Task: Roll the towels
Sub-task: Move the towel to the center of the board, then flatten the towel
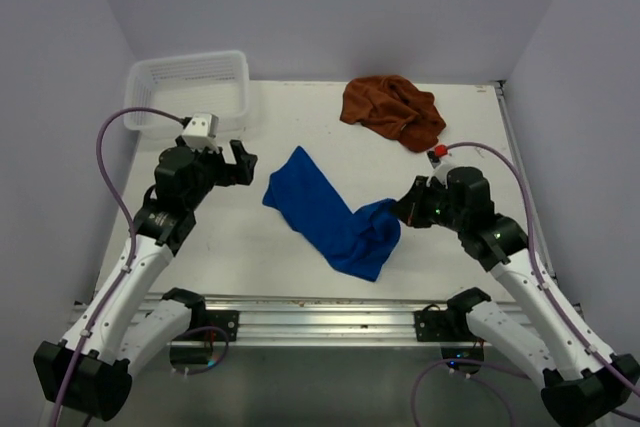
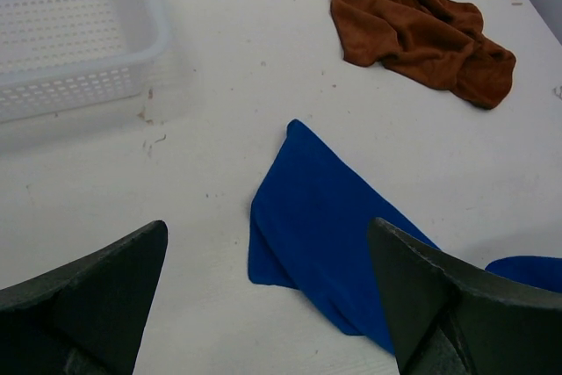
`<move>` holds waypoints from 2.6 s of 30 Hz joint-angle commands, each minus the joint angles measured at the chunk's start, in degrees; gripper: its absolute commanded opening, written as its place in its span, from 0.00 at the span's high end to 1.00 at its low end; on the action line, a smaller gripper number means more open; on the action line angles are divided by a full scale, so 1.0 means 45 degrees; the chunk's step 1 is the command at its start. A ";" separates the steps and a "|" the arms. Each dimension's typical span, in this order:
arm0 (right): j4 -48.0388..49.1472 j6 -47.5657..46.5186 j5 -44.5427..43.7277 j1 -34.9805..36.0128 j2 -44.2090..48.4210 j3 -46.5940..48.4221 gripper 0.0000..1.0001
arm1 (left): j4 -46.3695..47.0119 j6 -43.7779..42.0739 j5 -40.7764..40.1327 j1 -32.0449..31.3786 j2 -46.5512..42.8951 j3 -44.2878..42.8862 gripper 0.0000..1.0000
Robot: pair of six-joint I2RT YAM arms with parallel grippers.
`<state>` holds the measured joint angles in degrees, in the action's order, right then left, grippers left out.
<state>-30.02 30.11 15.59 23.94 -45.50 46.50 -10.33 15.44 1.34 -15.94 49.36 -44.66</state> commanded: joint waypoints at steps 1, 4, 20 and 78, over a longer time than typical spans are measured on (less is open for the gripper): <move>-0.0612 0.0553 -0.2596 -0.0048 0.1085 -0.0698 1.00 | 0.0635 0.0026 0.0539 -0.0070 0.0318 -0.0133 0.00; -0.0596 0.1023 -0.3405 -0.0067 0.1378 -0.1893 1.00 | 0.0693 0.0200 0.1087 -0.0090 0.0727 -0.0114 0.00; -0.0459 0.2352 -0.7782 -0.0515 -0.0689 -0.2658 1.00 | 0.3153 0.4380 0.0621 -0.0773 0.2390 0.3924 0.13; 0.2100 0.1356 -0.5985 -0.2098 -0.1042 -0.4299 1.00 | 0.1380 0.4438 -0.4360 -0.2765 0.7535 0.0571 1.00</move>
<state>-22.65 37.26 -12.27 14.81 -50.81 25.39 0.08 33.56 -17.06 -27.97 90.30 -40.82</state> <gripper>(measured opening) 0.015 0.012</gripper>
